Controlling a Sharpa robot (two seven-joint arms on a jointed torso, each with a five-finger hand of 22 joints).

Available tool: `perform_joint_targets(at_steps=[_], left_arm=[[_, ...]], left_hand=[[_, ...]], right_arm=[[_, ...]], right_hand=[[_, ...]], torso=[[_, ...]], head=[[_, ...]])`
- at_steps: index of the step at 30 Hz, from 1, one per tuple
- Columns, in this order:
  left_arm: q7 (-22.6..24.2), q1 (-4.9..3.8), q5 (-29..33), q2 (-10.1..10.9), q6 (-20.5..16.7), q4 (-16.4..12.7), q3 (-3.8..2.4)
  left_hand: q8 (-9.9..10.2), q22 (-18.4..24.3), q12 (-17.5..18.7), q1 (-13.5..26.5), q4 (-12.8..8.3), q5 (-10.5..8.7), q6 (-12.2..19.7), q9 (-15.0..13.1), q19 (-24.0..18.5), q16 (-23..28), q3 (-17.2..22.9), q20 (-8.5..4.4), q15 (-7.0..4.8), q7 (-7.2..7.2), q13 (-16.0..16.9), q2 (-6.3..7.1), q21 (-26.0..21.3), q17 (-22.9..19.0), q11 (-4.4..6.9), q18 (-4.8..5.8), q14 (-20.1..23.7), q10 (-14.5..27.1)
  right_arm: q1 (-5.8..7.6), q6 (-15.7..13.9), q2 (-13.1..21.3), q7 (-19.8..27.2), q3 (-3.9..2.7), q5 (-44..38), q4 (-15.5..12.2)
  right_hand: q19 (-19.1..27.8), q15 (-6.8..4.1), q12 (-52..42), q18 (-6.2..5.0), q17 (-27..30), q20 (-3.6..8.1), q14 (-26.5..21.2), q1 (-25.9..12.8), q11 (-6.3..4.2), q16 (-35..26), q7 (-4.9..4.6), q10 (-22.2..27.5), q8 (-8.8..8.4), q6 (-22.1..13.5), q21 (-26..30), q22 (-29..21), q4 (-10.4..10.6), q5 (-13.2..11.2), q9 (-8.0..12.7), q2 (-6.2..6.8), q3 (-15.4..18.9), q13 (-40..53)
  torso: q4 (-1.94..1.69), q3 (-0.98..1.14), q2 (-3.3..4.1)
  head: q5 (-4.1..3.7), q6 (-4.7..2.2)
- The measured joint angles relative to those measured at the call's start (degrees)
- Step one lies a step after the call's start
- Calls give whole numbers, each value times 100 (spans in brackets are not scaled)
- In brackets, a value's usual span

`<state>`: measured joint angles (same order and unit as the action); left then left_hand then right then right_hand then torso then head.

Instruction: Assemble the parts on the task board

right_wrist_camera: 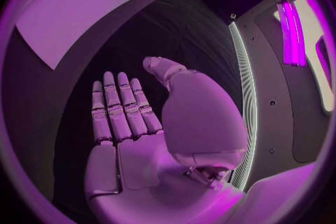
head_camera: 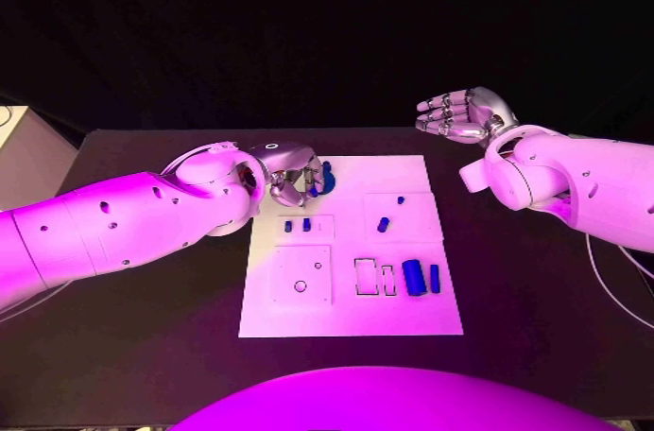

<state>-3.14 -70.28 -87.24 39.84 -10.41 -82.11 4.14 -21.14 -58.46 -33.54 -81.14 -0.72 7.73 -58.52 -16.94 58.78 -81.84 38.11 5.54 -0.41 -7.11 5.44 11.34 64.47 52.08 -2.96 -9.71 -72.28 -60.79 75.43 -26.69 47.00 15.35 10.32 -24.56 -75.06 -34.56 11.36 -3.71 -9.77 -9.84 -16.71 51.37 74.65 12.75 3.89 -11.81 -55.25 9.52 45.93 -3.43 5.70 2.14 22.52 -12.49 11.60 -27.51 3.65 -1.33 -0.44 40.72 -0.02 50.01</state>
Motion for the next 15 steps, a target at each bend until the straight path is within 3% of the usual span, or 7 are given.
perform_joint_targets(at_steps=[8, 15], left_arm=[[-37, 0, 157, 216, 106, 18, -11], [-75, 0, 243, 233, 239, 54, -12]], left_hand=[[21, 40, 58, 36, 0, -3, -22, 0, -29, 0, 0, 21, 0, 10, 2, 14, -38, -62, 7, 1, 0, -9], [37, 48, 59, 42, 17, -3, -30, 0, -48, 0, 17, 4, 21, 2, -4, 20, -41, -80, 0, 0, 22, -15]], right_arm=[[1, 0, 11, -2, 3, 0, 1], [1, 0, 10, -3, 3, 1, 5]], right_hand=[[0, 0, 0, 0, 0, 0, 0, 0, 0, 0, 0, 0, 0, 0, 0, 0, 0, 0, 0, 0, 0, 0], [0, 0, 0, 0, -1, 0, 0, 0, 0, 0, 0, 0, 0, 0, 0, 1, 0, 0, 0, 0, 0, 0]], torso=[[2, -3, 6], [6, -3, 9]], head=[[9, 0], [35, 0]])
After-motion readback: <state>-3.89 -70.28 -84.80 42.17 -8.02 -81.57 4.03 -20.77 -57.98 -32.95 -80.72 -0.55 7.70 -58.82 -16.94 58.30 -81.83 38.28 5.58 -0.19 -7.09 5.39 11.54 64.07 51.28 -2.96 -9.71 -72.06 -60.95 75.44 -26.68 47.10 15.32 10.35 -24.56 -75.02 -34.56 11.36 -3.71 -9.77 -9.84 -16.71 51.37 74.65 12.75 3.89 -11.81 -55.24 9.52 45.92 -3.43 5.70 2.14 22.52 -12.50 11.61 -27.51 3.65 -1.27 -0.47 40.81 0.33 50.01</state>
